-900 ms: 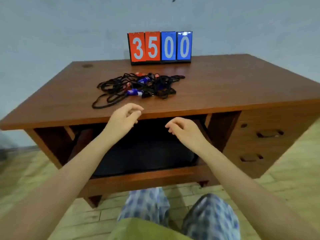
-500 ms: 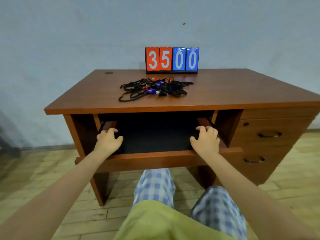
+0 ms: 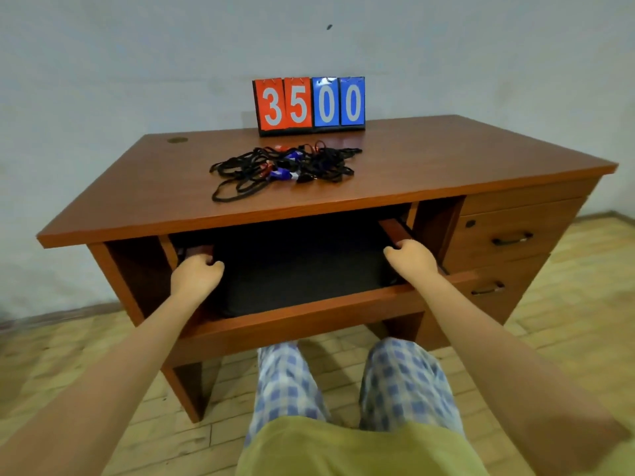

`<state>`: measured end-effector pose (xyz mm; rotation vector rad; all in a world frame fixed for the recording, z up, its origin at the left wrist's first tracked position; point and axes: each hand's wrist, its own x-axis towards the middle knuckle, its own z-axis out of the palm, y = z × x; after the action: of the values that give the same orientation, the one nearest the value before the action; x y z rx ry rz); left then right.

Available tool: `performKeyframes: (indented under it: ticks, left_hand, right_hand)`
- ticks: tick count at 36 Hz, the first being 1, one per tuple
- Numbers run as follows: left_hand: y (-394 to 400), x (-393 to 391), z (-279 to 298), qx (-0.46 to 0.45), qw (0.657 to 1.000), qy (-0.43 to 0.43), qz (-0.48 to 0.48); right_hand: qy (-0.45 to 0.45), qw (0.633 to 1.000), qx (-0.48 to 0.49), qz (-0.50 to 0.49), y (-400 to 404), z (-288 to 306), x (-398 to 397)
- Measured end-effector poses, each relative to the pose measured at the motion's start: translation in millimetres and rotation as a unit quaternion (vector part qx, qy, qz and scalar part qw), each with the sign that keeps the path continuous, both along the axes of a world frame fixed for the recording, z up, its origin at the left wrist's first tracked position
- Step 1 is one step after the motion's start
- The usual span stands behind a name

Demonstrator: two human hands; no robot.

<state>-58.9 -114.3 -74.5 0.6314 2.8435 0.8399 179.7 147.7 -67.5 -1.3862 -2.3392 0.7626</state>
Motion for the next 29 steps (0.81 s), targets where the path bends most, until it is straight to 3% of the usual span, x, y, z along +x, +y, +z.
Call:
performKeyframes:
  ticks: [4, 10, 13, 29]
  left_hand:
    - [-1.4, -9.7, -2.8, 0.007, 1.0, -0.01, 0.011]
    - [-2.2, -16.2, 7.0, 0.149, 0.97, -0.186, 0.057]
    - [-5.8, -12.6, 10.6, 0.157, 0.959, -0.23, 0.05]
    - [-22.7, 27.2, 43.3, 0.13, 0.96, -0.247, 0.022]
  right_hand:
    - [0.007, 1.0, -0.009, 0.008, 1.3, -3.1, 4.5]
    - [0.061, 0.996, -0.068, 0.022, -1.2, -4.2, 12.8]
    - [0.088, 0.993, -0.08, 0.018, -8.6, 1.5, 16.8]
    - [0.077, 0.987, -0.134, 0.046, -9.5, 19.8, 34.2]
